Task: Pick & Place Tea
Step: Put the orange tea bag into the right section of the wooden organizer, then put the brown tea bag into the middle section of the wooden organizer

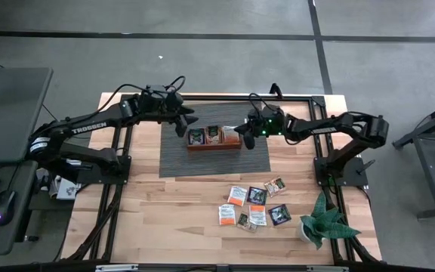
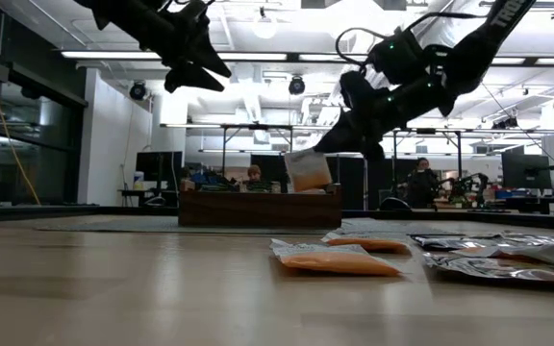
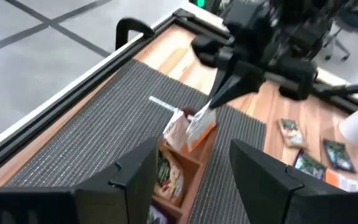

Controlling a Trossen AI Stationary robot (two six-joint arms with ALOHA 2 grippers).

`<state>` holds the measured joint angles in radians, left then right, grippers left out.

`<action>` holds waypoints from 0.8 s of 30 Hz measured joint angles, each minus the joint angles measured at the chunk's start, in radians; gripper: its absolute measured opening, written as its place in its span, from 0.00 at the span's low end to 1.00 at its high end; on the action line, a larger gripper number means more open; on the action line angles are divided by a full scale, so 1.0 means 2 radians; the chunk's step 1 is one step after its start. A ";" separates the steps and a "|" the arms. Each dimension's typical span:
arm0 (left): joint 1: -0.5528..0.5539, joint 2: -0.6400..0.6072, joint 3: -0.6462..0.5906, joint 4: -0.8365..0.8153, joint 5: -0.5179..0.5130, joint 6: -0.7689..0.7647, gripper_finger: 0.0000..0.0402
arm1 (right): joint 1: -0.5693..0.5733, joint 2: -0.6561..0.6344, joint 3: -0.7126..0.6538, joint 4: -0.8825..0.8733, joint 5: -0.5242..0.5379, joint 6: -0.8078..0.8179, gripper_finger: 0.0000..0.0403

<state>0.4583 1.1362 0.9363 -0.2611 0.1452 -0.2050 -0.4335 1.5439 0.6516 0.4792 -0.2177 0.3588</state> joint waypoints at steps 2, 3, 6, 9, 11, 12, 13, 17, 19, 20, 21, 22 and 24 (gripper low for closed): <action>0.000 0.000 0.000 0.012 0.000 -0.006 0.49 | 0.000 0.015 0.000 0.015 -0.001 0.000 0.00; 0.000 0.000 0.000 0.016 0.001 -0.009 0.49 | 0.000 0.023 0.000 0.021 -0.001 0.002 0.00; 0.000 0.000 0.000 0.017 -0.001 -0.017 0.49 | -0.003 0.037 0.000 0.031 -0.001 0.011 0.00; 0.000 0.000 0.000 0.016 -0.002 -0.018 0.49 | -0.003 0.040 0.000 0.028 0.001 0.011 0.00; 0.000 0.000 0.000 0.015 -0.003 -0.021 0.49 | -0.003 0.040 0.000 0.025 0.002 0.010 0.00; 0.000 0.000 0.000 0.014 -0.003 -0.023 0.49 | -0.003 0.040 0.000 0.023 0.003 0.010 0.00; 0.000 0.000 0.000 0.013 -0.003 -0.026 0.49 | -0.003 0.040 0.000 0.022 0.003 0.009 0.01; 0.000 0.000 0.000 0.014 -0.003 -0.027 0.49 | -0.009 0.040 0.000 0.013 0.010 0.008 0.05; 0.000 0.000 0.000 0.014 -0.003 -0.027 0.49 | -0.012 0.040 0.000 0.006 0.018 0.009 0.08; 0.000 0.000 0.000 0.014 -0.003 -0.027 0.49 | -0.014 0.040 0.000 0.004 0.019 0.009 0.11; 0.000 0.000 0.000 0.014 -0.003 -0.028 0.49 | -0.015 0.040 0.000 0.004 0.019 0.009 0.13; 0.000 0.000 0.000 0.013 -0.003 -0.030 0.49 | -0.016 0.040 0.000 0.005 0.019 0.009 0.15; 0.000 0.000 0.000 0.014 -0.004 -0.031 0.49 | -0.019 0.040 0.000 0.006 0.017 0.009 0.21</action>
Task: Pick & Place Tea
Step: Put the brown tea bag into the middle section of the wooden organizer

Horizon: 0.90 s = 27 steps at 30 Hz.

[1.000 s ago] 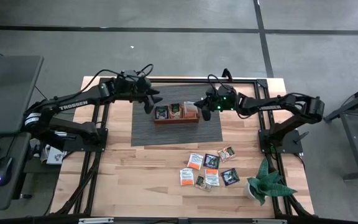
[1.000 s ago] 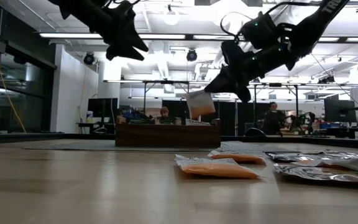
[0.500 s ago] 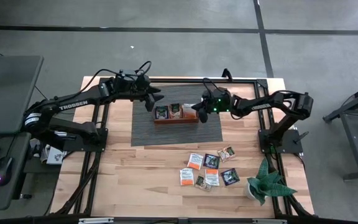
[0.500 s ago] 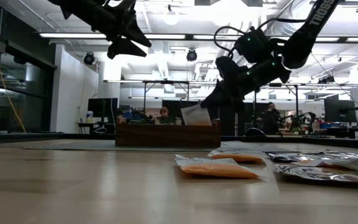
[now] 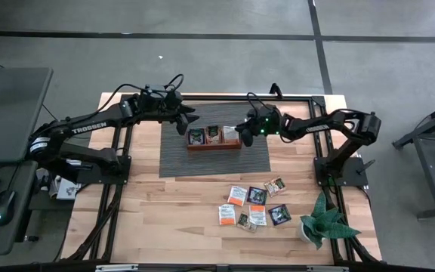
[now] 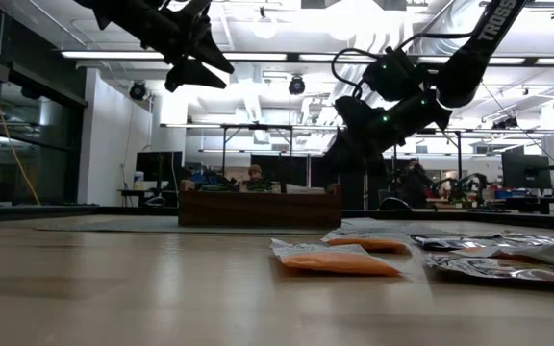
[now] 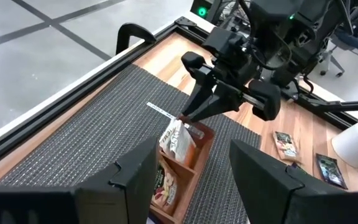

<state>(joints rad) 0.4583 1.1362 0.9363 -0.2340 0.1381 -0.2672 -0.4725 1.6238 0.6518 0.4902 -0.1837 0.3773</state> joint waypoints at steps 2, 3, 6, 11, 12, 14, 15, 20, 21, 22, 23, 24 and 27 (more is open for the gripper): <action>0.000 0.000 0.000 0.000 0.002 0.000 0.49 | -0.003 0.000 0.000 0.000 -0.006 0.005 0.26; 0.000 0.000 0.000 0.000 0.006 0.000 0.49 | -0.005 0.000 0.000 0.000 -0.013 0.009 0.29; 0.000 0.000 0.000 0.000 0.025 0.000 0.49 | -0.013 -0.009 0.000 -0.011 -0.041 0.025 0.36; -0.004 0.020 0.000 0.013 0.052 -0.013 0.49 | -0.026 -0.062 0.001 -0.067 -0.047 0.034 0.42; -0.004 0.028 0.000 0.022 0.058 -0.014 0.49 | -0.029 -0.075 0.001 -0.081 -0.045 0.034 0.43; -0.007 0.044 0.000 0.046 0.076 -0.020 0.49 | -0.036 -0.106 0.001 -0.116 -0.042 0.039 0.43; -0.010 0.052 0.000 0.059 0.090 -0.027 0.49 | -0.040 -0.122 0.001 -0.133 -0.038 0.046 0.43; -0.036 0.115 0.003 0.147 0.138 -0.062 0.49 | -0.057 -0.206 0.002 -0.255 -0.024 0.090 0.43; -0.045 0.128 0.008 0.153 0.138 -0.065 0.49 | -0.060 -0.223 0.002 -0.281 -0.023 0.094 0.43; -0.052 0.141 0.014 0.154 0.138 -0.065 0.49 | -0.062 -0.237 0.008 -0.311 -0.023 0.095 0.43; -0.058 0.152 0.020 0.153 0.139 -0.064 0.49 | -0.062 -0.250 0.017 -0.340 -0.018 0.095 0.43; -0.065 0.163 0.027 0.154 0.139 -0.062 0.49 | -0.062 -0.260 0.030 -0.371 -0.014 0.090 0.43; -0.086 0.195 0.051 0.159 0.146 -0.053 0.49 | -0.062 -0.276 0.084 -0.474 0.013 0.066 0.43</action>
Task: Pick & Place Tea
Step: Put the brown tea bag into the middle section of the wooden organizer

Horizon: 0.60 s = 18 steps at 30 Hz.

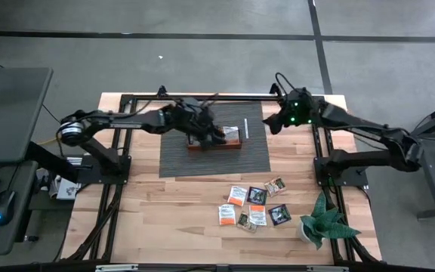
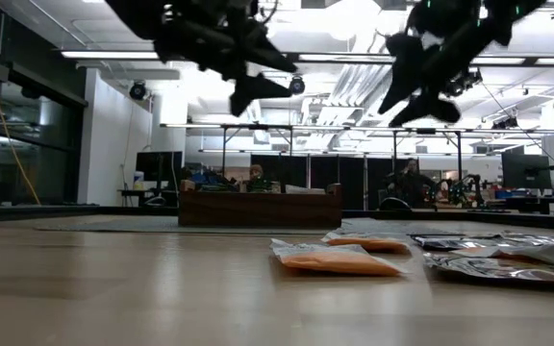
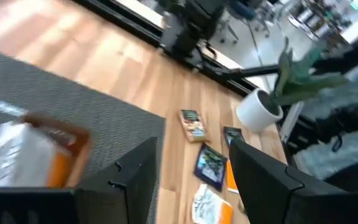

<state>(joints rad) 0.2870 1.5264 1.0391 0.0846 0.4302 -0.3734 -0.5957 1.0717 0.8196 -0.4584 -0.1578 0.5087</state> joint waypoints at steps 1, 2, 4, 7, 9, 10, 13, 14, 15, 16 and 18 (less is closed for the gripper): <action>-0.007 0.011 0.009 0.000 0.000 0.003 0.49 | 0.000 0.000 0.022 -0.033 0.010 -0.007 0.43; -0.013 0.021 0.017 -0.003 0.001 0.005 0.49 | 0.000 0.001 0.044 -0.068 0.018 -0.011 0.43; -0.024 0.041 0.037 -0.004 0.001 0.010 0.49 | 0.000 0.006 0.089 -0.126 0.032 -0.019 0.43; -0.037 0.067 0.069 -0.002 0.001 0.014 0.49 | 0.000 0.018 0.148 -0.205 0.047 -0.019 0.43; -0.045 0.084 0.090 -0.004 0.003 0.015 0.49 | 0.000 0.028 0.178 -0.254 0.049 -0.019 0.43; -0.050 0.092 0.101 -0.006 0.003 0.017 0.49 | 0.000 0.032 0.190 -0.278 0.049 -0.019 0.43; -0.065 0.118 0.136 -0.014 0.000 0.034 0.49 | 0.000 0.042 0.208 -0.344 0.045 -0.019 0.43; -0.069 0.123 0.146 -0.025 0.000 0.040 0.49 | 0.002 0.044 0.209 -0.359 0.040 -0.019 0.43; -0.074 0.132 0.158 -0.026 0.000 0.046 0.49 | 0.004 0.047 0.208 -0.372 0.034 -0.018 0.43; -0.078 0.145 0.171 -0.025 -0.001 0.052 0.49 | 0.008 0.047 0.205 -0.381 0.029 -0.017 0.43; -0.085 0.160 0.184 -0.038 -0.003 0.060 0.49 | 0.016 0.047 0.195 -0.397 0.022 -0.014 0.43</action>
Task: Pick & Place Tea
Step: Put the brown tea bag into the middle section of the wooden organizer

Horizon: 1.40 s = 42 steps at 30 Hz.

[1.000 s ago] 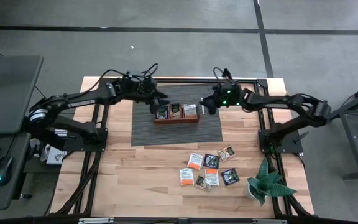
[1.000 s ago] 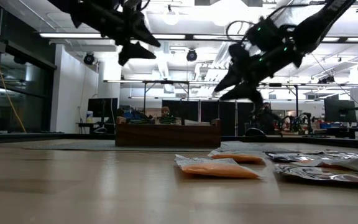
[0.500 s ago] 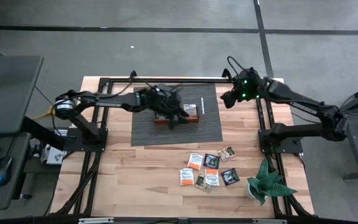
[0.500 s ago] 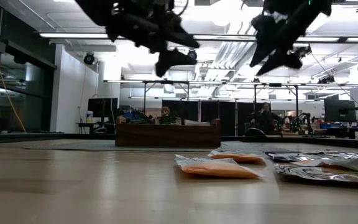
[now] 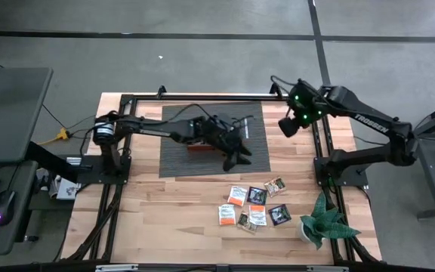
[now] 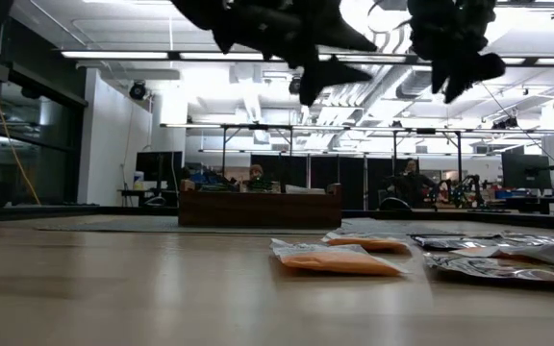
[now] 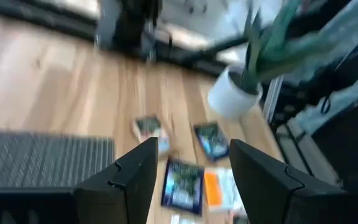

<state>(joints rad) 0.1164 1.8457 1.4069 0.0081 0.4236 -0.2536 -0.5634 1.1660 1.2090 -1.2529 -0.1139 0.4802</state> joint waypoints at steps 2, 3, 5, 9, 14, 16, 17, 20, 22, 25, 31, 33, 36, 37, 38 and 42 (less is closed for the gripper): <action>-0.008 0.016 0.014 -0.007 0.000 0.011 0.49 | 0.009 0.000 -0.010 -0.013 0.002 0.001 0.43; -0.012 0.024 0.022 -0.001 0.000 0.017 0.49 | 0.012 0.000 -0.014 -0.020 0.004 0.003 0.43; -0.020 0.029 0.028 -0.007 0.001 0.021 0.49 | 0.020 0.000 -0.023 -0.031 0.002 0.010 0.43; -0.043 0.036 0.031 0.000 0.004 0.037 0.49 | 0.033 0.000 -0.032 -0.037 0.002 0.036 0.43; -0.072 0.057 0.028 -0.004 -0.022 0.076 0.49 | 0.045 0.000 -0.033 -0.045 0.001 0.075 0.43; -0.084 0.060 0.031 0.006 -0.042 0.085 0.49 | 0.051 0.000 -0.033 -0.048 0.002 0.088 0.43; -0.090 0.061 0.031 0.002 -0.050 0.086 0.49 | 0.054 0.000 -0.033 -0.047 0.004 0.095 0.43; -0.103 0.079 0.034 0.015 -0.087 0.090 0.49 | 0.061 0.000 -0.033 -0.047 0.009 0.098 0.43; -0.107 0.102 0.046 0.026 -0.117 0.089 0.49 | 0.061 0.000 -0.033 -0.048 0.010 0.098 0.43; -0.111 0.106 0.065 0.020 -0.132 0.095 0.49 | 0.061 0.000 -0.033 -0.050 0.011 0.090 0.43; -0.117 0.154 0.126 -0.010 -0.177 0.155 0.49 | 0.060 -0.001 -0.033 -0.057 0.020 0.076 0.43; -0.117 0.187 0.160 0.024 -0.199 0.185 0.49 | 0.059 -0.002 -0.033 -0.060 0.023 0.077 0.43; -0.120 0.197 0.184 -0.035 -0.244 0.208 0.49 | 0.058 -0.004 -0.033 -0.070 0.038 0.079 0.43; -0.121 0.200 0.192 -0.046 -0.245 0.208 0.49 | 0.057 -0.005 -0.033 -0.076 0.045 0.079 0.43; -0.120 0.209 0.202 -0.047 -0.245 0.207 0.49 | 0.055 -0.006 -0.033 -0.084 0.049 0.080 0.43; -0.118 0.242 0.230 -0.069 -0.241 0.199 0.49 | 0.042 -0.010 -0.033 -0.109 0.070 0.082 0.43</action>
<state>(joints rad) -0.1200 2.3298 1.8664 -0.1298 -0.0583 0.1446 -0.4787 1.1450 1.1431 -1.4707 0.0269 0.6441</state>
